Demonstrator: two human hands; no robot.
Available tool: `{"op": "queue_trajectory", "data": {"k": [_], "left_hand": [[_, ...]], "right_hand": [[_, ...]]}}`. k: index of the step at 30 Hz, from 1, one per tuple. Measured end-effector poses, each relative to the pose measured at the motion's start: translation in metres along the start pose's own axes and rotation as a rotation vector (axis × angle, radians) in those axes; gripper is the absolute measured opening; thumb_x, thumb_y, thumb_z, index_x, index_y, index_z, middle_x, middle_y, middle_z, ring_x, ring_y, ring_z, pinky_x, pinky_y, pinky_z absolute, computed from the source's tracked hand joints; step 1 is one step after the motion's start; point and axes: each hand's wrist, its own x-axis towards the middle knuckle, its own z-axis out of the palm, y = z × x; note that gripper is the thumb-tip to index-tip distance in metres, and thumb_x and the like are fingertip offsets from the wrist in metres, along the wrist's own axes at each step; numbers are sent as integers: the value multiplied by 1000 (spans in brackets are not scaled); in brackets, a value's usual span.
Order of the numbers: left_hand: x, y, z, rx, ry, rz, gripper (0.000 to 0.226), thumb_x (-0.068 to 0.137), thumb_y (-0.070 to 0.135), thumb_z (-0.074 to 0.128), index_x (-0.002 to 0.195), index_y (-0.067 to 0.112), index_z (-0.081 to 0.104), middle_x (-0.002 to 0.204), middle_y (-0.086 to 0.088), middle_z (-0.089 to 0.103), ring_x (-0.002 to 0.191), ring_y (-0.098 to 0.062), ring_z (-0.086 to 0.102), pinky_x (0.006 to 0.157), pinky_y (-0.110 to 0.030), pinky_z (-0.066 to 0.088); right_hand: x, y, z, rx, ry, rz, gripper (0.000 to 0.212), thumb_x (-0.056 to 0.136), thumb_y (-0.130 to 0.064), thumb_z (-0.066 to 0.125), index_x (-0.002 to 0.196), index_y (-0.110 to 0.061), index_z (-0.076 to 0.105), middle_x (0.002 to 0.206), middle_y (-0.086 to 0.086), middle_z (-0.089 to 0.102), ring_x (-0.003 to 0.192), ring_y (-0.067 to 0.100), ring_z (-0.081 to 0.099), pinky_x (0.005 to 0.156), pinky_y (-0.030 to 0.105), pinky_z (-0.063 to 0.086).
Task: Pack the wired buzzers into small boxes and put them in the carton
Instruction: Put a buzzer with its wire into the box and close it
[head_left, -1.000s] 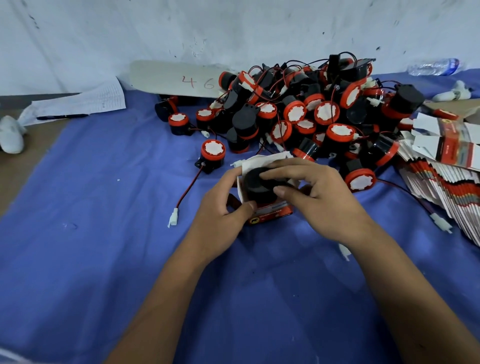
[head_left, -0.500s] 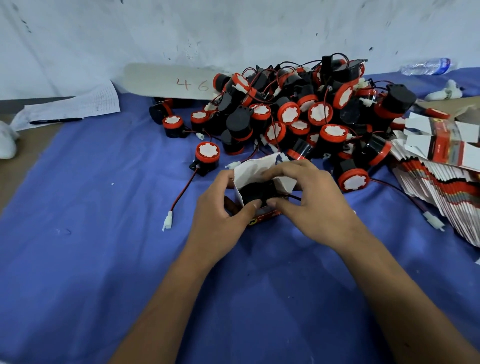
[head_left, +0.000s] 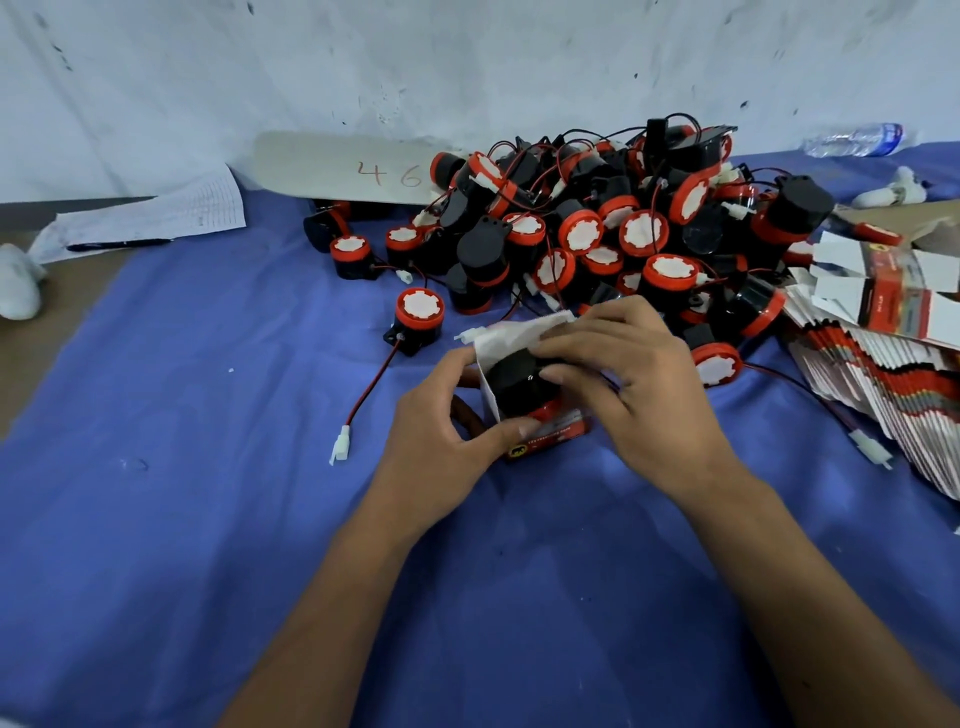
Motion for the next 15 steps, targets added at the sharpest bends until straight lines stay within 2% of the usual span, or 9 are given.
{"op": "queue_trajectory", "data": {"k": [2,4,7,10,13,15], "left_hand": [[0,2,-1,33,-2,12,59,76,52,82,127,50,53,116,27,65,80,-10,69,67,-15,52],[0,3,-1,41,3,20,63,74,50,85,128,50,52,119,29,64,86,-4,69,69,-11,50],[0,3,0,60,-24,61,73,75,38,92,132,51,49,123,29,63,92,0,67,74,-9,49],[0,2,1,68,-50,76,73,78,33,90,138,45,50,125,25,63,93,-7,68,74,-14,51],[-1,1,-1,47,-65,52,81,76,31,92,144,37,48,127,23,63,89,-11,69,72,-18,53],[-1,0,-2,26,-74,28,90,73,27,94,147,36,43,125,18,65,87,-12,70,71,-22,56]], "right_hand": [[1,-1,-2,64,61,77,20,97,-25,64,108,-16,79,97,-24,64,102,11,55,88,16,44],[2,1,0,71,36,137,17,99,-23,64,104,-16,79,90,-27,59,98,8,54,85,10,41],[2,5,5,-54,-83,169,18,101,-19,62,101,-11,78,95,-9,69,105,19,49,91,15,33],[5,10,8,-126,-158,246,25,103,-24,58,102,-12,80,106,-2,66,112,21,42,95,18,27],[8,11,13,-264,-170,305,22,99,-29,64,99,-14,80,99,-2,55,107,19,35,90,23,34],[10,6,14,-344,-122,359,10,90,-24,73,88,-17,80,97,-1,53,105,24,43,82,26,37]]}}
